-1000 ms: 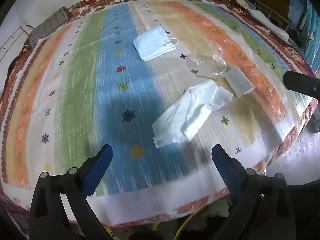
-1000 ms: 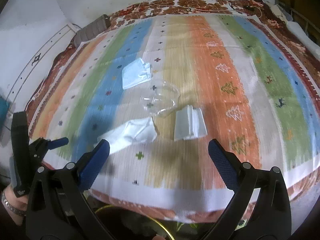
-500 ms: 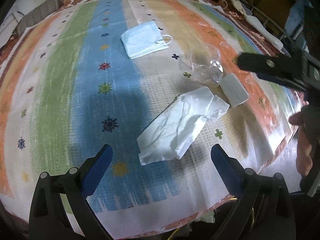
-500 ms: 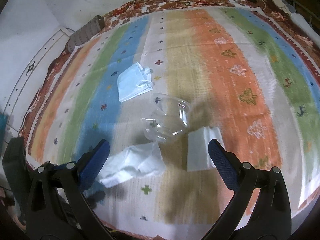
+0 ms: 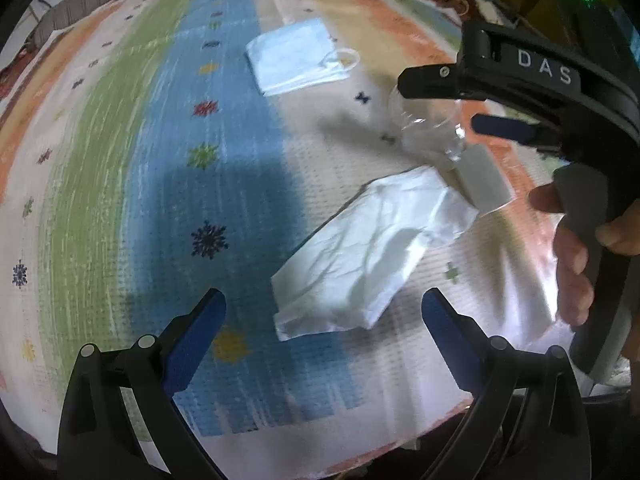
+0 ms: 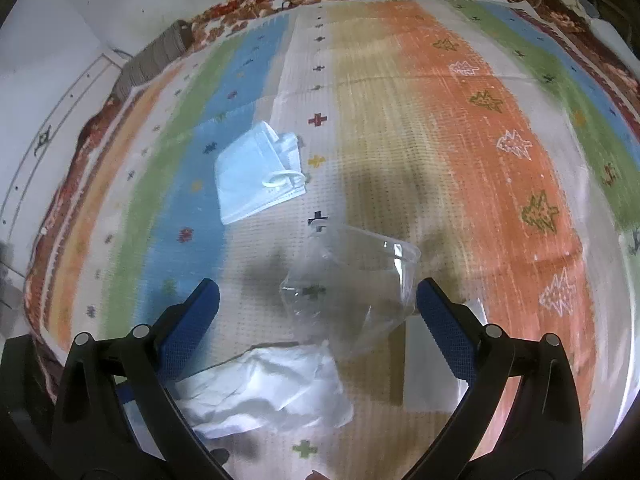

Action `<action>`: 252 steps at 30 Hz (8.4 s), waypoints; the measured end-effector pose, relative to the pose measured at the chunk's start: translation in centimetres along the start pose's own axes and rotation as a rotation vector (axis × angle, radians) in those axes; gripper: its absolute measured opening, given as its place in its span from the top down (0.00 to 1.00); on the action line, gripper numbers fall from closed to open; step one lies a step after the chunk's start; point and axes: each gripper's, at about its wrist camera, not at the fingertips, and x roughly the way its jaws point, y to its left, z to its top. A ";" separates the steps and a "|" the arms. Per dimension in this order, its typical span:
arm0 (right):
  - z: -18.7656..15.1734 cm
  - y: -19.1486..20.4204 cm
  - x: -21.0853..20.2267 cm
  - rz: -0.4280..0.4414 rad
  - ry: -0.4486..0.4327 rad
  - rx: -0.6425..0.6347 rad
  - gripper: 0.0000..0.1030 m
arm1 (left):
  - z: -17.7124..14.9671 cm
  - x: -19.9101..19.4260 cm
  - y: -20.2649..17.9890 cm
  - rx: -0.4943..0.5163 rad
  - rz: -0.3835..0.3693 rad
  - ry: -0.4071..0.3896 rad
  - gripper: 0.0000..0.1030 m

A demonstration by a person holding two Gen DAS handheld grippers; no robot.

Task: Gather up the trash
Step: 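Lower right tool around the clear plastic cup while left tool reaches the white tissue, then grasp the clear plastic cup with right tool while left tool grasps the white tissue, then carry the cup with right tool while left tool carries the tissue over the bin, then open right tool to drop the cup while left tool drops the tissue into bin, then move right tool over the white paper while left tool moves over the blue mask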

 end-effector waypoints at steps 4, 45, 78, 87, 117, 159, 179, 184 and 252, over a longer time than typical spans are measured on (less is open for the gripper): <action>0.4 -0.3 0.9 -0.010 0.018 0.003 0.10 | 0.2 0.7 -0.2 0.026 0.017 0.004 0.11; -0.6 -1.0 -5.4 0.023 0.013 -0.019 0.36 | 1.7 -4.9 -0.2 -0.050 0.037 -0.099 0.95; -10.1 2.0 -19.9 0.131 -0.144 -0.172 0.36 | -5.4 -16.9 -2.6 -0.186 -0.024 -0.244 0.96; -13.2 2.0 -22.3 0.140 -0.168 -0.202 0.36 | -8.7 -18.3 -3.7 -0.160 -0.016 -0.273 0.95; -22.9 0.6 -23.5 0.153 -0.097 -0.199 0.36 | -18.1 -15.9 -7.6 -0.167 -0.021 -0.154 0.95; -28.9 -0.5 -19.0 0.158 0.109 -0.066 0.24 | -22.3 -13.9 -5.6 -0.355 -0.009 -0.086 0.46; -26.2 -0.4 -22.2 0.054 -0.089 -0.125 0.16 | -16.4 -18.2 -4.3 -0.304 -0.009 -0.295 0.18; -25.2 -0.3 -22.3 0.027 -0.113 -0.149 0.11 | -13.6 -18.3 -4.4 -0.252 -0.001 -0.307 0.06; -4.5 -8.1 -4.0 -0.019 0.091 -0.032 0.45 | 8.8 -1.7 7.6 -0.279 -0.034 -0.253 0.16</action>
